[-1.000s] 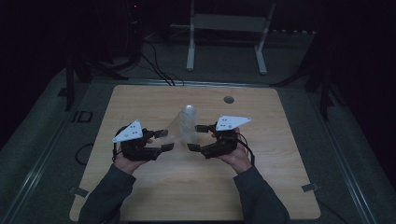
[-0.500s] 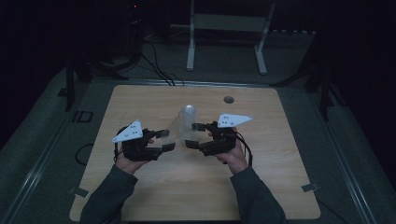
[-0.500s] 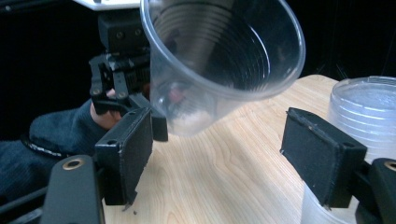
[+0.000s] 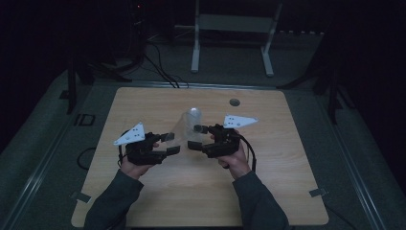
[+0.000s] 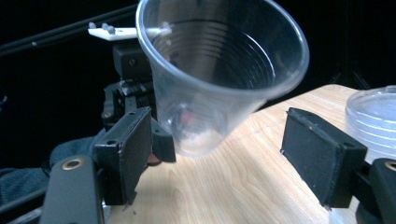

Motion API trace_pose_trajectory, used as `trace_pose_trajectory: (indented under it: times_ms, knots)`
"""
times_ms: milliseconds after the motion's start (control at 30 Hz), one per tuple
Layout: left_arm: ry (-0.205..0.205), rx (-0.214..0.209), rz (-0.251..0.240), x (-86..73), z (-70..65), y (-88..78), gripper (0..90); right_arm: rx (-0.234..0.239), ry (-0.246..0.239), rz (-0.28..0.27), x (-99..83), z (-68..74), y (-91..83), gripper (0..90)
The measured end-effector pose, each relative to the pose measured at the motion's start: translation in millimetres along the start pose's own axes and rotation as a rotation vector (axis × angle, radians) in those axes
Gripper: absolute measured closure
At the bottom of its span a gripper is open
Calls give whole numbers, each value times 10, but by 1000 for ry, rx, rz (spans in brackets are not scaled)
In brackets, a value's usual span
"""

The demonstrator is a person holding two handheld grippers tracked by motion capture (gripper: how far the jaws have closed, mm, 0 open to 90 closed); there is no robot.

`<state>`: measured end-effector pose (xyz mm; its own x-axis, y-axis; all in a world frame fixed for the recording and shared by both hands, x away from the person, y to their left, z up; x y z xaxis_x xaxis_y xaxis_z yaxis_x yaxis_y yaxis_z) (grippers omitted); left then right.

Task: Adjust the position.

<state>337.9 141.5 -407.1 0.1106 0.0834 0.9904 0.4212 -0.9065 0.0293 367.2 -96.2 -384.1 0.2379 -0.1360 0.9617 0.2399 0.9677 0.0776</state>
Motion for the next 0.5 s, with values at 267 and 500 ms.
trace_pose_trajectory:
  times_ms: [267,500]
  knots:
    - [-6,-15,-5,-14,-11,23,421,29,35,-37,22,-1,35,243]
    - [-12,-26,-3,-28,-26,46,420,45,63,-66,21,-5,71,243]
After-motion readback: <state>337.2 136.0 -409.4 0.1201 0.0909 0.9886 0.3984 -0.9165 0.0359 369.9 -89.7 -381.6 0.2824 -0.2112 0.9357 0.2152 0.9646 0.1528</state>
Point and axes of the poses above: each handheld gripper's, and its own axes: y roughly forward along the jaws, x roughly out of its top, z roughly to its left, the point moved 3 cm from there along y, roughly forward along the jaws, and after that the axes turned 12 degrees about -z, right-handed, at the moved point
